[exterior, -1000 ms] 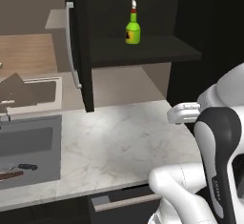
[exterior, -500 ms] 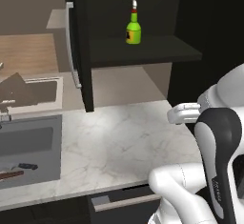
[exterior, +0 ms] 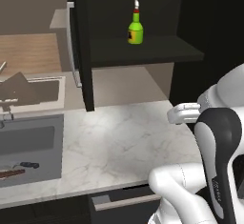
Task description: Move the cutting board and knife to the sink. Then move spray from the cabinet to the counter.
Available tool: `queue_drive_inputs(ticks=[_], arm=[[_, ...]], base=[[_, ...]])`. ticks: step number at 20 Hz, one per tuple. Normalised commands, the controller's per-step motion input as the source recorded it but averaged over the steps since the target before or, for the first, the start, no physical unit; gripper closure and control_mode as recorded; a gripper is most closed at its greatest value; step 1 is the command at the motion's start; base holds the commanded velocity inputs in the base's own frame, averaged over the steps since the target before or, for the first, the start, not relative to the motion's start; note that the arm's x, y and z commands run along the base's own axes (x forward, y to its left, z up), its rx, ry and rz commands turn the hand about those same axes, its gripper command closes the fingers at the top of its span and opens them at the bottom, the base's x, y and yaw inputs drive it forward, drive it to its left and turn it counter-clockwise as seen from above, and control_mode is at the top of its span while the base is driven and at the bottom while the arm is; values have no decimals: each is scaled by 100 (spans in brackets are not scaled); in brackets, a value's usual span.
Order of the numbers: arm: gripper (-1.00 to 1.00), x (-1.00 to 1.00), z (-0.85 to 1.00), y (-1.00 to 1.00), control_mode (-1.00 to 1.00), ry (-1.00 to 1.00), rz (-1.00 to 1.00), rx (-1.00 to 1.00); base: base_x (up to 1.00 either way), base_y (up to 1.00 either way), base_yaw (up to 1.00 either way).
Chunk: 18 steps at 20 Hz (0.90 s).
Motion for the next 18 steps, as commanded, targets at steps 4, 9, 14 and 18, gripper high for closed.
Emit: queue_drive_inputs(ticks=[4,9,14,18], arm=[[-100,0,0,0,100,0,0,0],[-100,0,24,0,-100,-10,4,0],[-100,-1,49,0,-100,-23,2,0],[-100,0,58,0,-100,-25,3,0]], base=[[1,-2,7],[0,0,0],[0,0,0],[0,0,0]])
